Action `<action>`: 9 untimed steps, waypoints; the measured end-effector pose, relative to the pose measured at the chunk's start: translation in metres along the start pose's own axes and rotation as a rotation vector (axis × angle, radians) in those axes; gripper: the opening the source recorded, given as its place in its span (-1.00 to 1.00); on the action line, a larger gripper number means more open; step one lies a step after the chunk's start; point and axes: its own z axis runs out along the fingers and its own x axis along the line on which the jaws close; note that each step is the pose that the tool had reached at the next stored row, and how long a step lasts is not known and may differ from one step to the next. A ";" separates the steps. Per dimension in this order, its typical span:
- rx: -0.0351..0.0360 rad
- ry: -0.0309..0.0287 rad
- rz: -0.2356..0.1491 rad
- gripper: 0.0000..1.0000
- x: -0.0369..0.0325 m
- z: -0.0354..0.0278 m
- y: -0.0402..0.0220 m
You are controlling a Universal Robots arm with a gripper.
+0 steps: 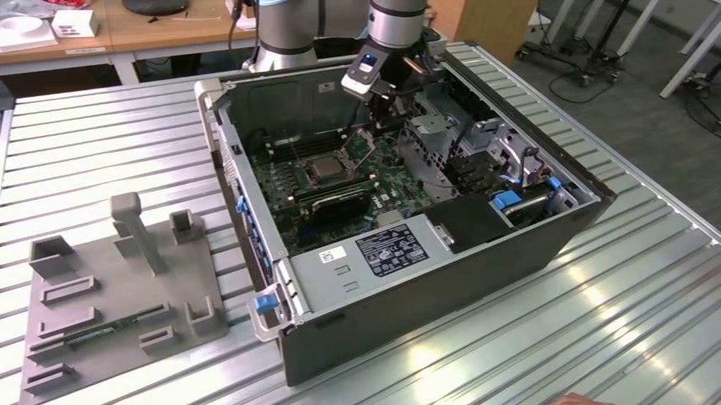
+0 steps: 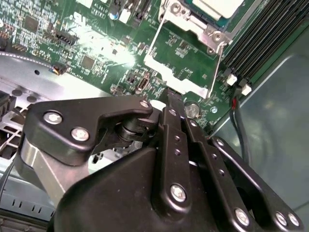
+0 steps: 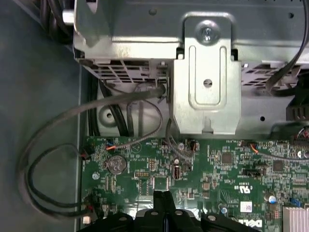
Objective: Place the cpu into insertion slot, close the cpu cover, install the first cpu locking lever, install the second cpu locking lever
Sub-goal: 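Close the cpu cover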
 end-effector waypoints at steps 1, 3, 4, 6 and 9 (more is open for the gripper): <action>0.0000 -0.0001 0.000 -0.80 0.0001 0.0000 -0.0009; 0.0000 0.0000 0.000 -0.80 0.0002 0.0000 -0.0023; 0.0000 0.0001 0.000 -0.80 0.0003 -0.0001 -0.0031; 0.0000 0.0000 0.000 -0.80 0.0004 -0.0001 -0.0054; 0.0000 0.0000 0.001 -0.80 0.0004 -0.0003 -0.0115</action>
